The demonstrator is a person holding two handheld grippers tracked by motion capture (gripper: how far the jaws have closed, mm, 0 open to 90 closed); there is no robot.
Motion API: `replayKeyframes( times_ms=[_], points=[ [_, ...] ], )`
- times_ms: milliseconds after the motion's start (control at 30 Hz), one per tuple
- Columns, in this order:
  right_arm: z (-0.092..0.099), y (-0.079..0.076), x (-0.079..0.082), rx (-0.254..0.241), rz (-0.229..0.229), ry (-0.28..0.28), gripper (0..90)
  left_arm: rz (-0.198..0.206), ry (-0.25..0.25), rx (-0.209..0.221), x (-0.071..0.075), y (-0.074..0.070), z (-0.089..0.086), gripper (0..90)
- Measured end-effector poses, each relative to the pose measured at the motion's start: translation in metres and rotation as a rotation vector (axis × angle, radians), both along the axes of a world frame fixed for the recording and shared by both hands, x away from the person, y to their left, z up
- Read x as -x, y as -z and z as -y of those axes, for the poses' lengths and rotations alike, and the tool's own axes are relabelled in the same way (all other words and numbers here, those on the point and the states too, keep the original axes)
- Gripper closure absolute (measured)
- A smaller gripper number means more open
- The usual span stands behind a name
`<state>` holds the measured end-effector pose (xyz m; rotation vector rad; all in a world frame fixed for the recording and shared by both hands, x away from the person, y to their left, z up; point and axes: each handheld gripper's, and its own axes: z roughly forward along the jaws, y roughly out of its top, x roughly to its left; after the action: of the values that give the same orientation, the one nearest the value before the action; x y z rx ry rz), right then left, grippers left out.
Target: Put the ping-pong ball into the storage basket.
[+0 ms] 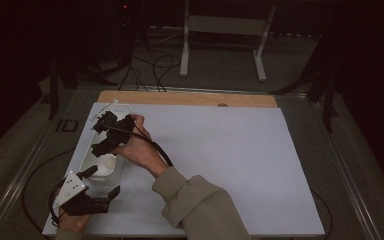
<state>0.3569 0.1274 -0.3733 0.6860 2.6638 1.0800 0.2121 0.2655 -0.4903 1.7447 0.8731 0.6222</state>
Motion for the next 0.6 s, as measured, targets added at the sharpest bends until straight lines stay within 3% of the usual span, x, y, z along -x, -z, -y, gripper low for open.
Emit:
replayKeyframes(
  times_ms=[600],
  points=[
    [0.034,-0.006,0.000,-0.019,0.008,0.009,8.7,-0.001,0.000,-0.007,0.000,0.000,0.001,0.1]
  ],
)
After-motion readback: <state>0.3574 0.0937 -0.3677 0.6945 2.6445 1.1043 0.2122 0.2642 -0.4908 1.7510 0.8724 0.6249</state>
